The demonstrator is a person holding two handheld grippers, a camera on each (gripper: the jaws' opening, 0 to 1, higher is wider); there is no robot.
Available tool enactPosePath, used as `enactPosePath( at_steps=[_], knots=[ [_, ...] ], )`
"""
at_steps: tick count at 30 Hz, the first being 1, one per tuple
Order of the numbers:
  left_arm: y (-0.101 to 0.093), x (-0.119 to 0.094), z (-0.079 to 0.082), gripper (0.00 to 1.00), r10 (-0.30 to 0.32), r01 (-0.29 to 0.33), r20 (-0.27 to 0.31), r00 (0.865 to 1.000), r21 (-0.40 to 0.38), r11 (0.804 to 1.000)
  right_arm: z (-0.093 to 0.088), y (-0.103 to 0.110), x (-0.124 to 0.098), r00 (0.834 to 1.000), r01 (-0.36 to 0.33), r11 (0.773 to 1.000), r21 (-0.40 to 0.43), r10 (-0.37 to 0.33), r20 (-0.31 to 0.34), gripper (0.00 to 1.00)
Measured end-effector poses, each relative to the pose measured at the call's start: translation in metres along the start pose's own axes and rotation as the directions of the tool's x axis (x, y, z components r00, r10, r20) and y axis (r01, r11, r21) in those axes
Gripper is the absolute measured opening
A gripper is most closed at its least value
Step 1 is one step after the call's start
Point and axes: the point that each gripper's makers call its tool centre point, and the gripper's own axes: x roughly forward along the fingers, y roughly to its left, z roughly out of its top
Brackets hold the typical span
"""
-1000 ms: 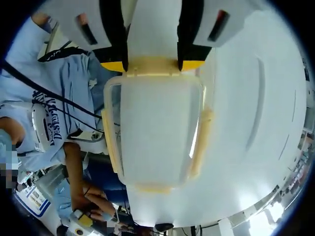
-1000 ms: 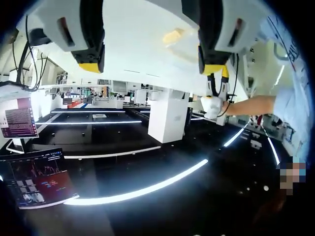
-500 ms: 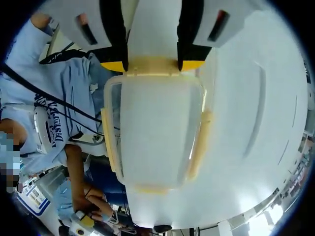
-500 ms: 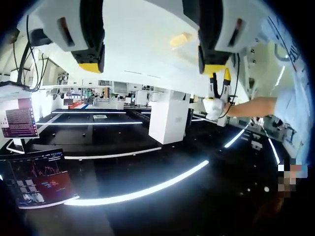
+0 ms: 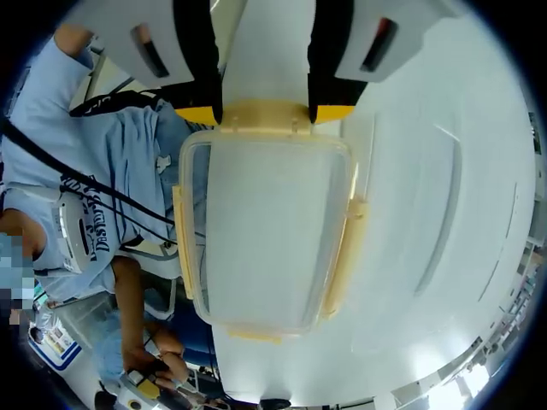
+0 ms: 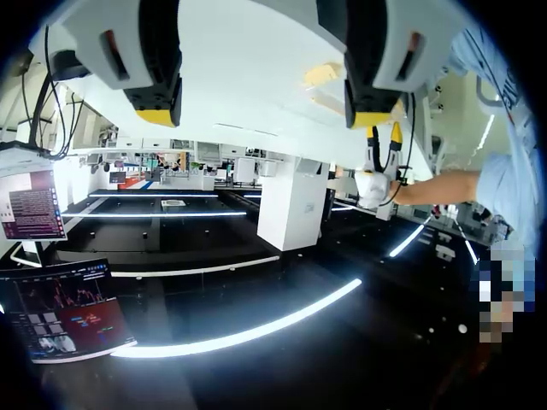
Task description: Snap each plastic latch of the storage box into its locked position after aligning the lid with the box until every specified latch is closed and the lid sits flush.
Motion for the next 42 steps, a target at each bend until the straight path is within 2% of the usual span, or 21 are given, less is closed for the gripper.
enactPosePath(
  at_steps=[23,38,42],
  knots=[
    [0.004,-0.008,-0.021,0.38,-0.017,0.016,-0.004,1.000,-0.031,0.999,-0.002,0.004,0.002,1.000,-0.011,1.000,-0.004,0.011,-0.011,0.78],
    [0.002,-0.010,-0.037,0.38,-0.010,0.010,0.005,1.000,-0.068,0.998,-0.019,0.015,0.020,0.997,-0.049,0.999,0.010,0.050,-0.058,0.78],
    [0.001,-0.009,-0.037,0.38,-0.006,0.006,0.006,1.000,-0.078,0.997,-0.024,0.026,0.028,0.994,-0.079,0.997,0.015,0.080,-0.071,0.78]
  ],
)
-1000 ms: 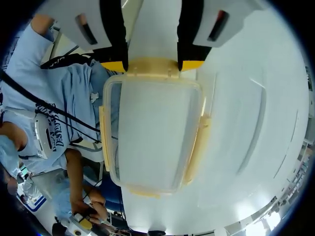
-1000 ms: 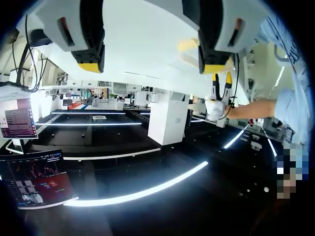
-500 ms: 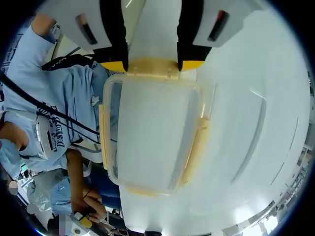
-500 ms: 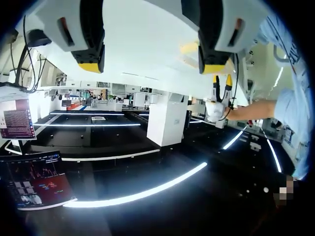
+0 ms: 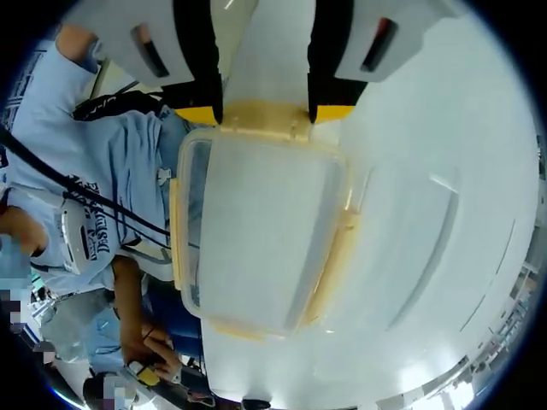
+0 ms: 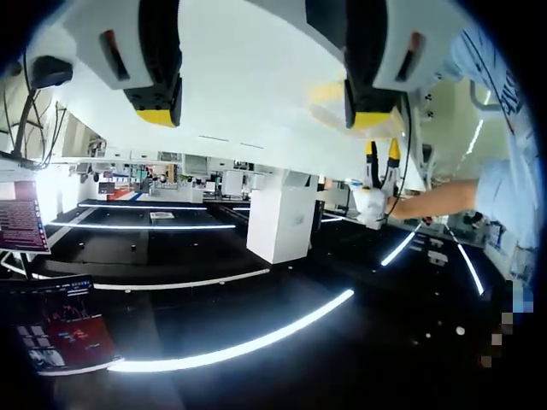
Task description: Snap each plastic latch of the storage box into its locked position after aligning the lid with the box until every specified latch is closed and the lid sits flush.
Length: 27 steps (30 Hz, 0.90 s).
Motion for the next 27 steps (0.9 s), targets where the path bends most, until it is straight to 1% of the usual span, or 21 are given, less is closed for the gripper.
enactPosePath(
  at_steps=[7,10,12,14,16,17,18,19,20,21,23,25,26,27],
  knots=[
    [0.002,0.000,0.000,0.38,0.005,-0.005,-0.015,1.000,0.007,1.000,-0.009,0.018,0.017,0.998,-0.053,0.999,-0.009,0.053,-0.038,0.78],
    [0.003,0.000,0.000,0.38,0.012,-0.012,-0.019,1.000,0.011,1.000,-0.017,0.025,0.025,0.995,-0.082,0.997,-0.005,0.081,-0.063,0.79],
    [0.004,0.000,0.000,0.38,0.013,-0.013,-0.021,1.000,0.012,1.000,-0.021,0.028,0.031,0.993,-0.096,0.995,0.001,0.095,-0.076,0.80],
    [0.004,0.000,0.000,0.38,0.013,-0.012,-0.028,1.000,0.015,1.000,-0.026,0.029,0.038,0.987,-0.117,0.993,0.000,0.116,-0.111,0.81],
    [0.003,0.000,0.000,0.38,0.013,-0.012,-0.029,0.999,0.015,1.000,-0.026,0.029,0.039,0.986,-0.120,0.993,-0.002,0.119,-0.115,0.82],
    [0.002,0.002,0.000,0.38,0.013,-0.012,-0.037,0.999,0.019,1.000,-0.030,0.033,0.047,0.974,-0.163,0.986,-0.031,0.156,-0.164,0.82],
    [0.001,0.002,0.000,0.38,0.014,-0.014,-0.037,0.999,0.022,1.000,-0.031,0.033,0.050,0.970,-0.179,0.983,-0.038,0.170,-0.174,0.83],
    [0.001,0.002,0.000,0.38,0.015,-0.014,-0.038,0.999,0.024,1.000,-0.033,0.033,0.051,0.962,-0.201,0.979,-0.040,0.189,-0.198,0.83],
    [0.001,0.003,-0.001,0.38,0.016,-0.015,-0.038,0.999,0.025,1.000,-0.033,0.033,0.053,0.955,-0.225,0.974,-0.039,0.212,-0.207,0.84],
    [0.000,0.003,-0.001,0.38,0.016,-0.015,-0.036,0.999,0.024,1.000,-0.032,0.036,0.054,0.946,-0.262,0.963,-0.057,0.245,-0.213,0.85],
    [0.000,0.003,-0.001,0.38,0.015,-0.014,-0.033,0.999,0.027,1.000,-0.034,0.040,0.059,0.924,-0.327,0.943,-0.056,0.307,-0.228,0.86],
    [0.000,0.004,-0.001,0.38,0.015,-0.014,-0.030,0.999,0.026,1.000,-0.047,0.046,0.061,0.880,-0.404,0.914,-0.042,0.375,-0.291,0.85],
    [0.000,0.003,-0.001,0.38,0.017,-0.016,-0.030,0.999,0.025,1.000,-0.055,0.048,0.063,0.848,-0.448,0.893,-0.042,0.410,-0.335,0.84],
    [0.000,0.004,-0.001,0.38,0.018,-0.018,-0.031,0.999,0.027,0.999,-0.058,0.050,0.064,0.834,-0.470,0.882,-0.036,0.430,-0.346,0.83]
  ],
)
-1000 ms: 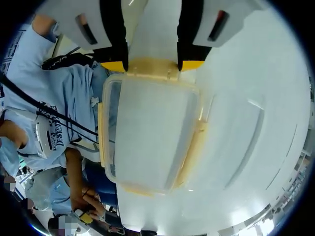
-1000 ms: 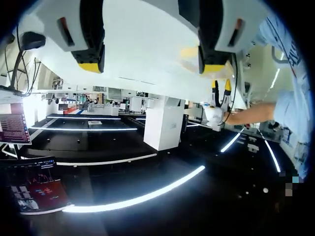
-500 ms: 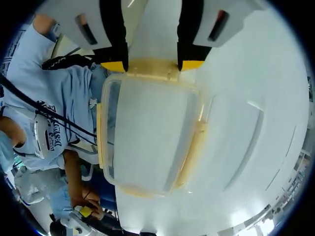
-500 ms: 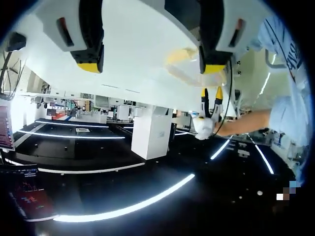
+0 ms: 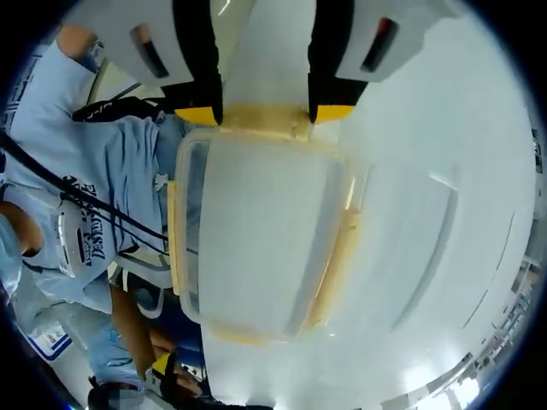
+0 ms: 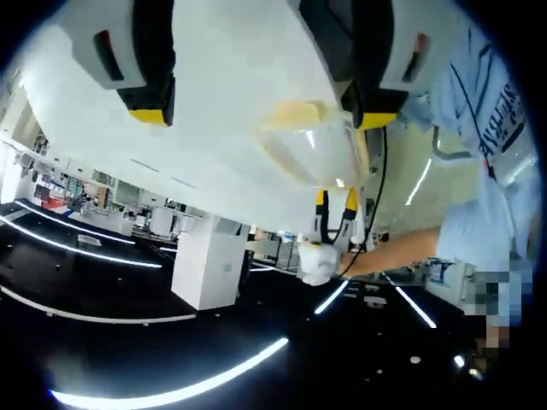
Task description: Snap each plastic latch of the storage box into its locked position after aligning the lid with the box until every specified latch is closed and the lid sits flush.
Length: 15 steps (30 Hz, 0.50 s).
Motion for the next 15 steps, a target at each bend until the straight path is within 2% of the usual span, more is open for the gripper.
enactPosePath(
  at_steps=[2,5,6,11,15],
  knots=[
    [-0.001,0.001,0.000,0.38,0.005,-0.005,-0.005,1.000,0.007,1.000,-0.002,-0.001,0.008,0.999,-0.047,0.998,0.033,0.048,-0.021,0.79],
    [0.000,0.001,0.000,0.39,0.008,-0.008,-0.014,1.000,0.017,1.000,-0.001,-0.002,0.019,0.995,-0.093,0.995,0.026,0.094,-0.043,0.77],
    [0.002,0.000,0.000,0.39,0.007,-0.006,-0.017,1.000,0.018,1.000,-0.005,0.000,0.024,0.989,-0.126,0.992,0.005,0.126,-0.082,0.77],
    [0.004,-0.001,-0.001,0.39,0.015,-0.014,-0.020,1.000,0.033,0.999,-0.014,0.005,0.043,0.964,-0.198,0.980,-0.033,0.189,-0.188,0.76],
    [0.003,-0.001,-0.001,0.39,0.019,-0.018,-0.017,1.000,0.044,0.999,-0.017,0.004,0.055,0.947,-0.235,0.972,-0.029,0.223,-0.230,0.74]
  ],
)
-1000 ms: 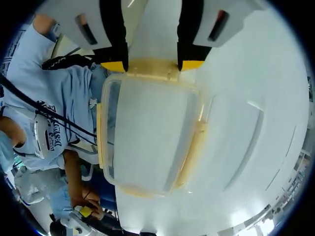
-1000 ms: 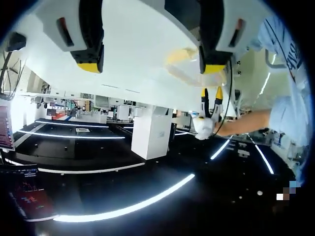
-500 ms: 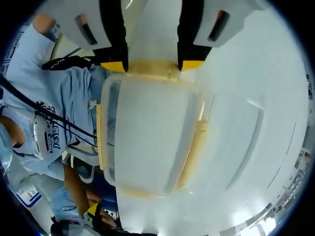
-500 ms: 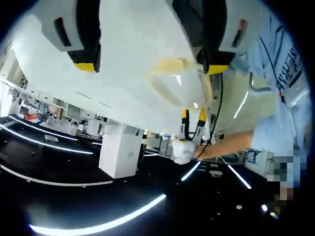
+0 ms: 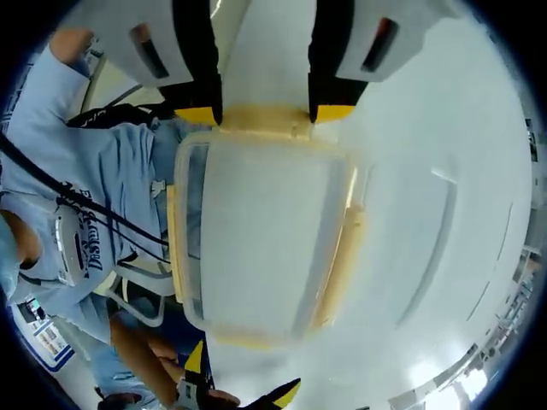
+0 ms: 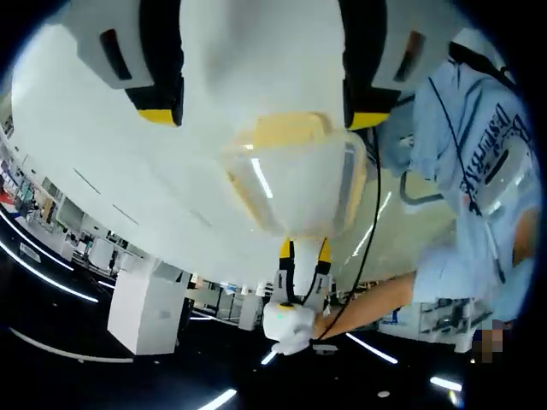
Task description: Snap each plastic latch of the storage box into its locked position after aligning the lid with the box until every specified latch is closed and the lid sits flush.
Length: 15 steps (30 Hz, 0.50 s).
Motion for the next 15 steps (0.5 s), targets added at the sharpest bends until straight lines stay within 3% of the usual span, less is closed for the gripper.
enactPosePath(
  at_steps=[5,8,15],
  knots=[
    [0.002,-0.001,0.001,0.39,0.001,-0.001,-0.005,1.000,0.009,1.000,-0.003,-0.001,0.004,0.999,-0.016,1.000,-0.009,0.015,-0.038,0.72],
    [0.003,-0.001,0.001,0.39,0.002,-0.002,-0.010,1.000,0.011,1.000,-0.005,0.001,0.010,0.993,-0.052,0.998,-0.031,0.049,-0.109,0.71],
    [0.002,0.001,0.003,0.39,0.020,-0.018,-0.059,0.998,0.024,1.000,-0.007,0.011,0.013,0.954,-0.139,0.989,-0.058,0.118,-0.276,0.64]
  ],
)
